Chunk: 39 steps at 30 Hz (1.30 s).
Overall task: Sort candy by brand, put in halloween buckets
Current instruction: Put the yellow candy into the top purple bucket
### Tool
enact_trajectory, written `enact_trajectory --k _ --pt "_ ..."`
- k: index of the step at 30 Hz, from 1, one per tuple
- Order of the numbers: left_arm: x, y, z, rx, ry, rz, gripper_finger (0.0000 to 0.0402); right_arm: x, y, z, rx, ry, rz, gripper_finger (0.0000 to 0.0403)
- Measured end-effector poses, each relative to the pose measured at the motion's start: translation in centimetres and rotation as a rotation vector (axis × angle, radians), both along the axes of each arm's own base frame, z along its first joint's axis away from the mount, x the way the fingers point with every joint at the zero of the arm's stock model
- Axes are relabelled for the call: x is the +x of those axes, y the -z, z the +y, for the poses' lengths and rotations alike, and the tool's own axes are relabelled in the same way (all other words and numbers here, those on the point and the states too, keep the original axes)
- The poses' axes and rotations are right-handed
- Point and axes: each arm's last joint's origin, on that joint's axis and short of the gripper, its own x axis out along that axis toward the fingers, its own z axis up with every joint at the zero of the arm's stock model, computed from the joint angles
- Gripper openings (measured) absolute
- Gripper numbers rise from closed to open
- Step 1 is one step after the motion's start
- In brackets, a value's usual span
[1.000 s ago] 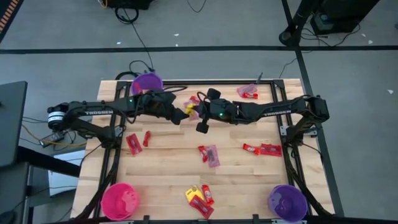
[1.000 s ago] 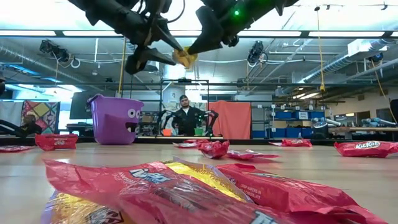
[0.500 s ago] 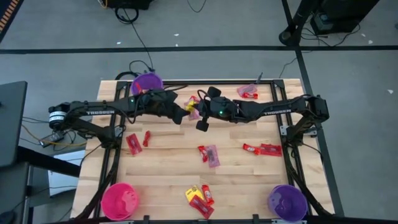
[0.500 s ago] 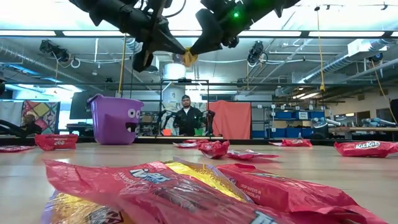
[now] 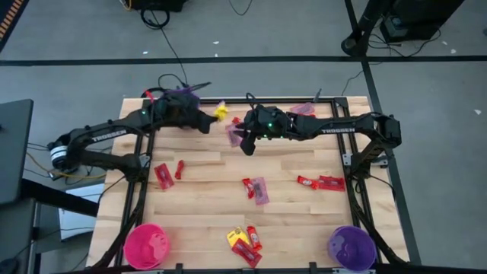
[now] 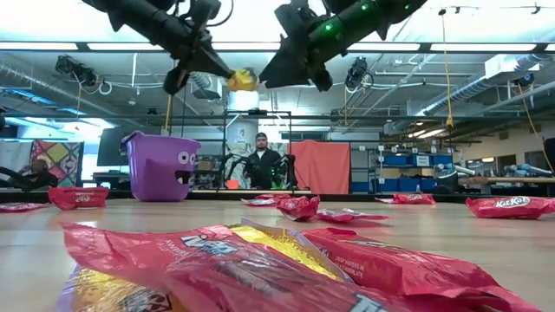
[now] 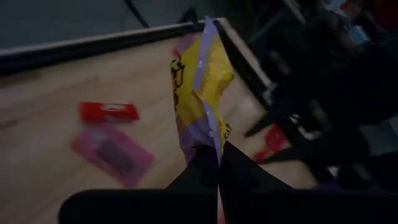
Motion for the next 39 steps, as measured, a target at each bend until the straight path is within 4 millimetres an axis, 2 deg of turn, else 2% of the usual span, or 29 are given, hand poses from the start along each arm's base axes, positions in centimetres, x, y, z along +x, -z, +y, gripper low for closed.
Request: enact_trajectory --k 6,11,18,25,29,34,39 --pt "-2.9 0.3 2.0 0.052 -0.143 0.133 0.0001 -0.4 0.4 -1.1 0.034 0.056 0.032 0.0182" --pt "-5.1 0.9 3.3 0.054 -0.277 0.265 0.0007 -0.7 0.6 -1.5 0.061 0.079 0.055 0.0185" --pt "-7.5 2.1 4.3 -0.029 -0.413 0.431 0.0019 -0.7 0.7 -1.5 0.064 0.079 0.069 0.0184" --pt "-8.2 2.2 4.7 -0.039 -0.44 0.449 0.0105 -0.5 1.0 -1.5 0.119 0.096 0.054 0.0184" --pt "-8.3 2.4 4.7 -0.019 -0.396 0.486 0.0153 0.1 2.3 -1.4 0.218 0.056 0.069 0.0184" --pt "-7.9 2.1 4.3 0.026 -0.269 0.459 0.0169 1.2 4.8 -0.7 0.381 -0.002 0.122 0.0184" --pt "-7.4 1.3 3.2 0.099 -0.181 0.42 0.0167 2.2 6.3 1.6 0.46 -0.014 0.157 0.0183"
